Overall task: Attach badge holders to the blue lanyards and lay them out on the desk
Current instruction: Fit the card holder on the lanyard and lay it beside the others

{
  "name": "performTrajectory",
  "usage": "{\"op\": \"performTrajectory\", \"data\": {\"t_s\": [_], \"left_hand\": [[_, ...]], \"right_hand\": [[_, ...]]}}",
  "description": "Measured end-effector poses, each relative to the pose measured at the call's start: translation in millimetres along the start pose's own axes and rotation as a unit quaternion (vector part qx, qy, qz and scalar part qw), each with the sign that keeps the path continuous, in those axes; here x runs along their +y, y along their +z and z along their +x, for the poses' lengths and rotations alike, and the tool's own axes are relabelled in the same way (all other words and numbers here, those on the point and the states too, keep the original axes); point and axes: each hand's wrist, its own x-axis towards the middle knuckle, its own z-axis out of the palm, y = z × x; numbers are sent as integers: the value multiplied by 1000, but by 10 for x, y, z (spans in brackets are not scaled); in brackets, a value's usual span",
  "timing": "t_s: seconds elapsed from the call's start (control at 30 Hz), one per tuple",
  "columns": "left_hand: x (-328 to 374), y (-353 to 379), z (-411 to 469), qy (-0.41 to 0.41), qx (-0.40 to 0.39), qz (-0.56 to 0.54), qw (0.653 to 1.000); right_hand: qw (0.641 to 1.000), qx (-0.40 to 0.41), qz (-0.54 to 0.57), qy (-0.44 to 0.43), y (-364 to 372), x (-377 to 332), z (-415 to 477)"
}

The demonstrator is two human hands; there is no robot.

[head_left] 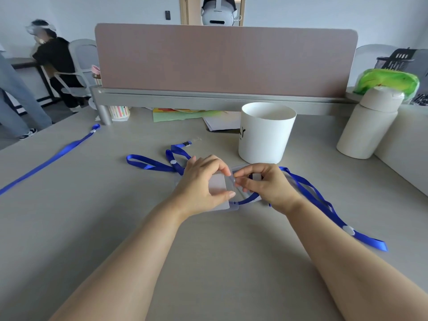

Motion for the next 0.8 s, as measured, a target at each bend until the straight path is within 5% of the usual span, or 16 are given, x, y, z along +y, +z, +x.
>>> {"op": "performTrajectory", "data": {"t_s": [0.8], "left_hand": [[-30,-46,-25,-11,30,12,999]], "right_hand": [[995,-95,33,9,36,-74,-28]]}}
